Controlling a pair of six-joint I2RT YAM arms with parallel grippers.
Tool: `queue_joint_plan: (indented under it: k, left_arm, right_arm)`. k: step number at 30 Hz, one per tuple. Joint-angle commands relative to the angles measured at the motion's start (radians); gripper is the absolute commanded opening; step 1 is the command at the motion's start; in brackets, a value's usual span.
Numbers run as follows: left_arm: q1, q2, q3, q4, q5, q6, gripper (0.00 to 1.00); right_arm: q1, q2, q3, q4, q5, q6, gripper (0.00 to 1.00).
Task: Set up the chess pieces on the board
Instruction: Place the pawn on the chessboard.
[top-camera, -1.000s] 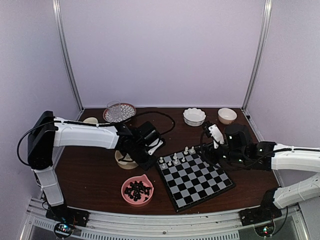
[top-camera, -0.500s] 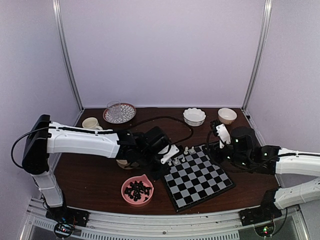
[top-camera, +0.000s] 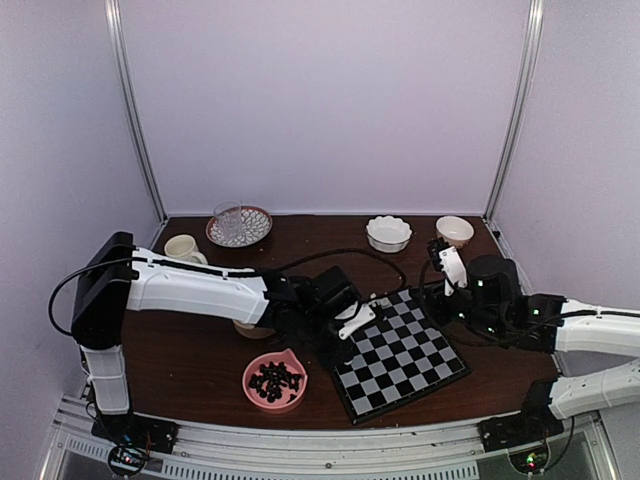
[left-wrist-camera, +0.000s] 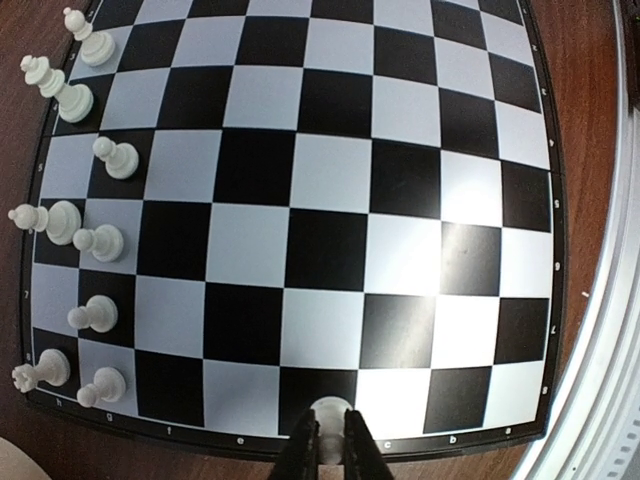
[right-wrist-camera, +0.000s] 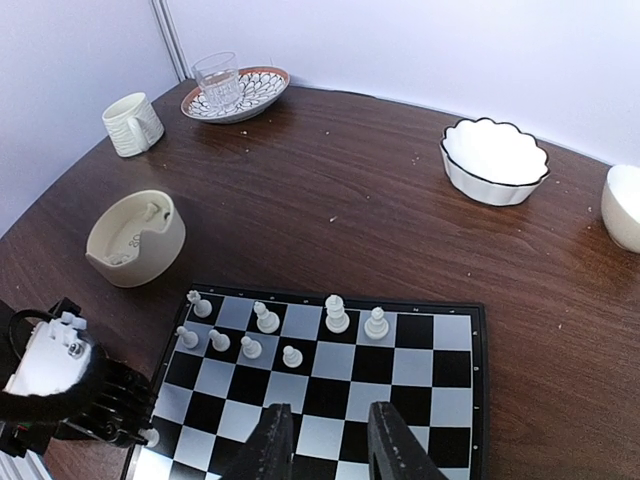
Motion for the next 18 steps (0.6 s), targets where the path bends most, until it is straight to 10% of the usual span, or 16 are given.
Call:
queue_joint_plan:
  k: [1,8,18]
  left_arm:
    - [-0.003,0.017,0.038,0.020,0.018,0.012,0.16]
    - [-0.004,-0.038,0.020,0.025,-0.009,0.005,0.46]
    - [0.150,-0.369,-0.301,0.242,-0.137,-0.070,0.49]
  right_arm:
    - [-0.004,-0.020,-0.009,0.018,0.021,0.002,0.29]
    - [-0.004,-0.037,-0.009,0.008,-0.001,0.000,0.29]
    - [0.000,0.070,0.046,-0.009,-0.200,-0.036,0.32]
